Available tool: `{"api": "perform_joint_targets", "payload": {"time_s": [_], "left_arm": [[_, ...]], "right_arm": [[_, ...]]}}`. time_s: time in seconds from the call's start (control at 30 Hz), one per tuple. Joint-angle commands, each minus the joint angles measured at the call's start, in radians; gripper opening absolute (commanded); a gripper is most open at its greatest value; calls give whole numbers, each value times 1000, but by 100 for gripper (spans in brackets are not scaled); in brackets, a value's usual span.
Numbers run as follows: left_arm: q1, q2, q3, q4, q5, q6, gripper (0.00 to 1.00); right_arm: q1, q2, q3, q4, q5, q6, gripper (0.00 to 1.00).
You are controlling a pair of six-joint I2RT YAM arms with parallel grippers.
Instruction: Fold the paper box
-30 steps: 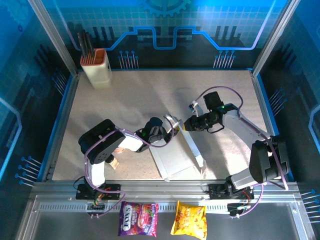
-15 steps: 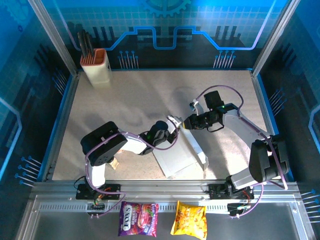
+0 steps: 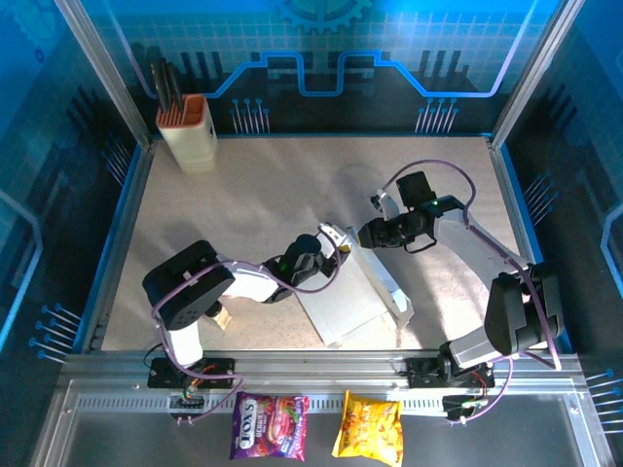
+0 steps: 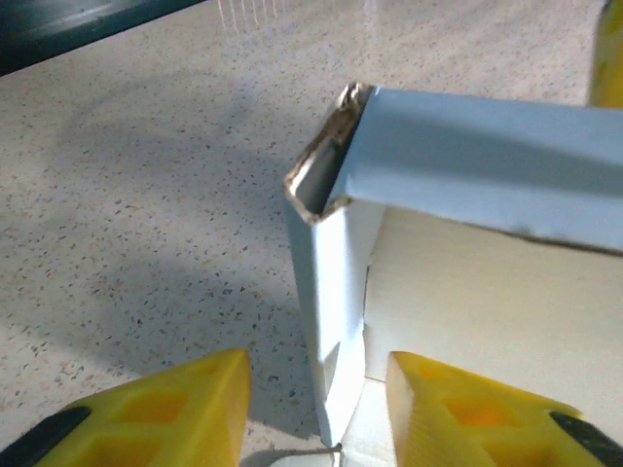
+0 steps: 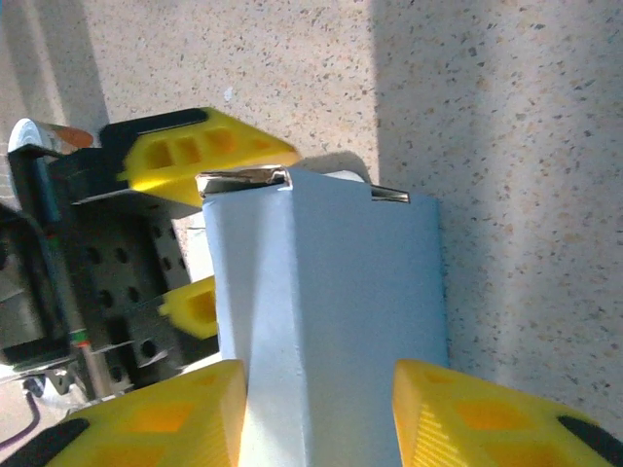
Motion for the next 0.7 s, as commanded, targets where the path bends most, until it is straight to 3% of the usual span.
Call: {"api": "perform_joint_targets", "payload": {"time_s": [0.0,0.2,0.33,0.67], "left_arm": [[5,-69,-39,1,23,-11,46],[15,-153,-93,-28,21,-25,49],[24,-200,-126,-40,5,-40,50],[48,-334,-195,-100,-37,-85,54]], "right_arm": [[24,11,49,-45,30,-5,48],[57,53,114,-61,64,1,60],[88,96,168,-99,151,11,67],[211,255,354,-231,411,63,68]]}}
